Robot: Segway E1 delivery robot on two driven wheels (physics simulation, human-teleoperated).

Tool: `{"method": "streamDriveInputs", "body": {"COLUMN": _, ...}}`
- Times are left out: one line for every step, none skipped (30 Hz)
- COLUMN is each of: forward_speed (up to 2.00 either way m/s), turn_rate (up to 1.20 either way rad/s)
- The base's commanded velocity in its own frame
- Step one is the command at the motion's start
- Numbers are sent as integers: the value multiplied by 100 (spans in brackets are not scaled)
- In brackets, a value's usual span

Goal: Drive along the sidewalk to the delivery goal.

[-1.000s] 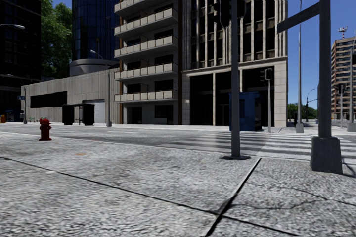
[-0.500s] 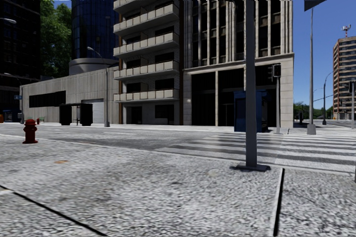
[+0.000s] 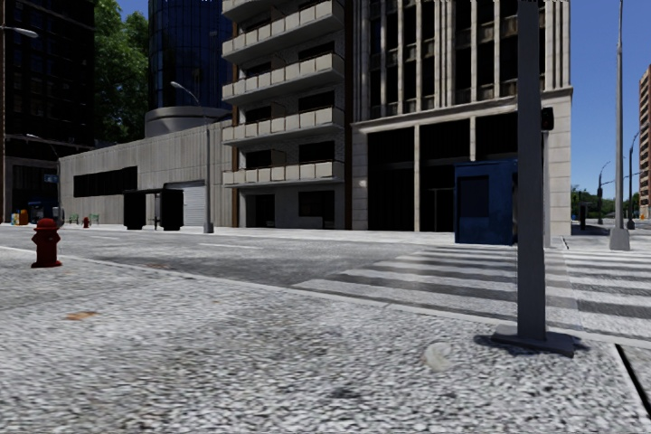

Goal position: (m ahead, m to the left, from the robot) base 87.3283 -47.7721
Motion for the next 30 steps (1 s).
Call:
{"method": "streamDriveInputs", "body": {"forward_speed": 153, "turn_rate": 0}}
{"method": "streamDriveInputs", "body": {"forward_speed": 153, "turn_rate": 0}}
{"method": "streamDriveInputs", "body": {"forward_speed": 153, "turn_rate": 0}}
{"method": "streamDriveInputs", "body": {"forward_speed": 153, "turn_rate": 0}}
{"method": "streamDriveInputs", "body": {"forward_speed": 153, "turn_rate": 0}}
{"method": "streamDriveInputs", "body": {"forward_speed": 153, "turn_rate": 0}}
{"method": "streamDriveInputs", "body": {"forward_speed": 153, "turn_rate": 0}}
{"method": "streamDriveInputs", "body": {"forward_speed": 153, "turn_rate": 0}}
{"method": "streamDriveInputs", "body": {"forward_speed": 153, "turn_rate": 0}}
{"method": "streamDriveInputs", "body": {"forward_speed": 153, "turn_rate": 0}}
{"method": "streamDriveInputs", "body": {"forward_speed": 153, "turn_rate": 0}}
{"method": "streamDriveInputs", "body": {"forward_speed": 153, "turn_rate": 0}}
{"method": "streamDriveInputs", "body": {"forward_speed": 153, "turn_rate": 0}}
{"method": "streamDriveInputs", "body": {"forward_speed": 153, "turn_rate": 0}}
{"method": "streamDriveInputs", "body": {"forward_speed": 153, "turn_rate": 0}}
{"method": "streamDriveInputs", "body": {"forward_speed": 153, "turn_rate": 0}}
{"method": "streamDriveInputs", "body": {"forward_speed": 153, "turn_rate": 0}}
{"method": "streamDriveInputs", "body": {"forward_speed": 153, "turn_rate": 0}}
{"method": "streamDriveInputs", "body": {"forward_speed": 153, "turn_rate": 0}}
{"method": "streamDriveInputs", "body": {"forward_speed": 153, "turn_rate": 0}}
{"method": "streamDriveInputs", "body": {"forward_speed": 153, "turn_rate": 0}}
{"method": "streamDriveInputs", "body": {"forward_speed": 153, "turn_rate": 0}}
{"method": "streamDriveInputs", "body": {"forward_speed": 153, "turn_rate": 0}}
{"method": "streamDriveInputs", "body": {"forward_speed": 153, "turn_rate": 0}}
{"method": "streamDriveInputs", "body": {"forward_speed": 153, "turn_rate": 0}}
{"method": "streamDriveInputs", "body": {"forward_speed": 153, "turn_rate": 0}}
{"method": "streamDriveInputs", "body": {"forward_speed": 153, "turn_rate": 0}}
{"method": "streamDriveInputs", "body": {"forward_speed": 153, "turn_rate": -15}}
{"method": "streamDriveInputs", "body": {"forward_speed": 153, "turn_rate": -44}}
{"method": "streamDriveInputs", "body": {"forward_speed": 153, "turn_rate": -67}}
